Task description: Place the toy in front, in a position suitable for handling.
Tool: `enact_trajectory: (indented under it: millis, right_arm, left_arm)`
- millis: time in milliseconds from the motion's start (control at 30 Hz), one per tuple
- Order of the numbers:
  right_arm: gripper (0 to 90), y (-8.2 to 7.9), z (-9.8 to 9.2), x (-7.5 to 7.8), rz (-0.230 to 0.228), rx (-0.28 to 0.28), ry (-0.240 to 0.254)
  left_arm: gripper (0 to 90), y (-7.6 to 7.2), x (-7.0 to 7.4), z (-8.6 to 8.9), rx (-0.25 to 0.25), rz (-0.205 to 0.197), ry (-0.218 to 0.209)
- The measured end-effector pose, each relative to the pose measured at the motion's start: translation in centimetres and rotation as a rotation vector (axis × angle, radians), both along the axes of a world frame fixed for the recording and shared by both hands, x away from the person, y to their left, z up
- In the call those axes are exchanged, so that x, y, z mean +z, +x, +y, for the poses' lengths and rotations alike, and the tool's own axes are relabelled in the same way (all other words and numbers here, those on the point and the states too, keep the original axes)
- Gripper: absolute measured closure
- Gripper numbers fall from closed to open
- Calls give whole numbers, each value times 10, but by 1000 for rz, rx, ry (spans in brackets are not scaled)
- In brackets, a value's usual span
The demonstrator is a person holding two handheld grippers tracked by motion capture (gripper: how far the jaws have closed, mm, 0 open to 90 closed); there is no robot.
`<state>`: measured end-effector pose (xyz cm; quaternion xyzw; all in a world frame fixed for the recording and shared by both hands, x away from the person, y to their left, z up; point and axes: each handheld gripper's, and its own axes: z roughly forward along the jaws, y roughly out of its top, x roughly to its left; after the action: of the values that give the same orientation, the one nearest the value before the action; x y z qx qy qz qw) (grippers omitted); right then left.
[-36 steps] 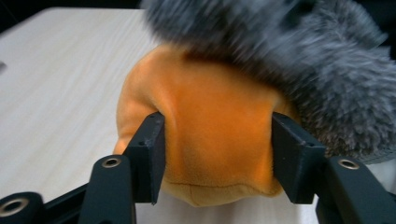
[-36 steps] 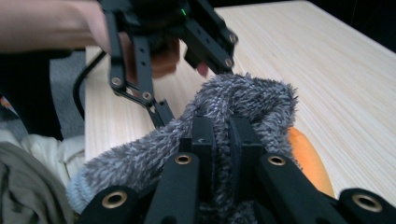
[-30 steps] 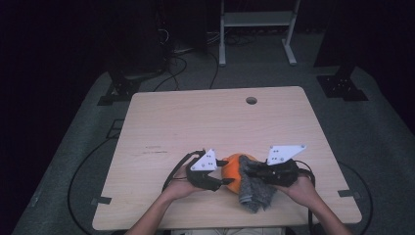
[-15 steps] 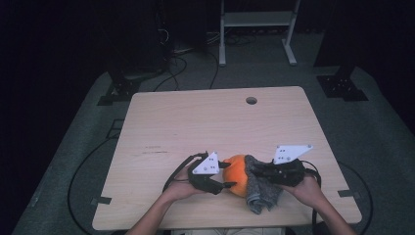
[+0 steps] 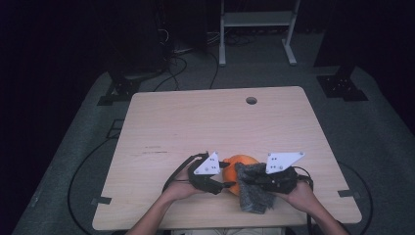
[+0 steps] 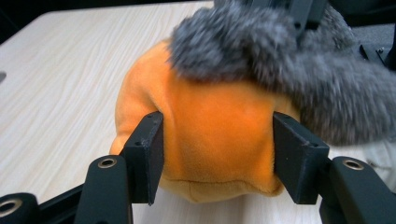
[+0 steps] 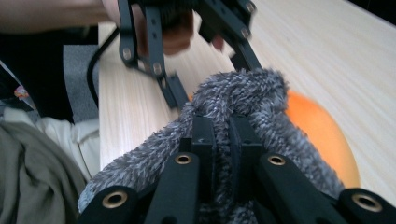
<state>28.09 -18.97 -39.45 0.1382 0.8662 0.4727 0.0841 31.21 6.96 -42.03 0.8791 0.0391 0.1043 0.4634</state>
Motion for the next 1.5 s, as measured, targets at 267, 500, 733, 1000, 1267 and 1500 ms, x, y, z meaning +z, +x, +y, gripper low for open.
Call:
enact_trajectory:
  millis: [267, 500, 733, 1000, 1267, 1500]
  right_arm:
    - [819, 16, -9, -1, 27, -75, 17]
    - [820, 7, 17, -13, 14, -11, 5]
    - [822, 3, -1, -19, 20, -43, 9]
    - [821, 1, -37, -36, 63, -132, -23]
    - [818, 7, -23, -18, 69, -86, 78]
    - [818, 8, -20, -31, 104, -78, 68]
  left_arm:
    - [353, 4, -5, 11, -3, 76, 2]
    - [238, 7, -3, 6, 27, 95, -44]
    - [287, 6, -9, 12, 41, 115, -38]
    - [322, 7, -14, 24, 62, 141, -6]
    - [327, 6, -18, 29, 62, 152, 8]
    - [328, 5, -22, 36, 65, 167, 7]
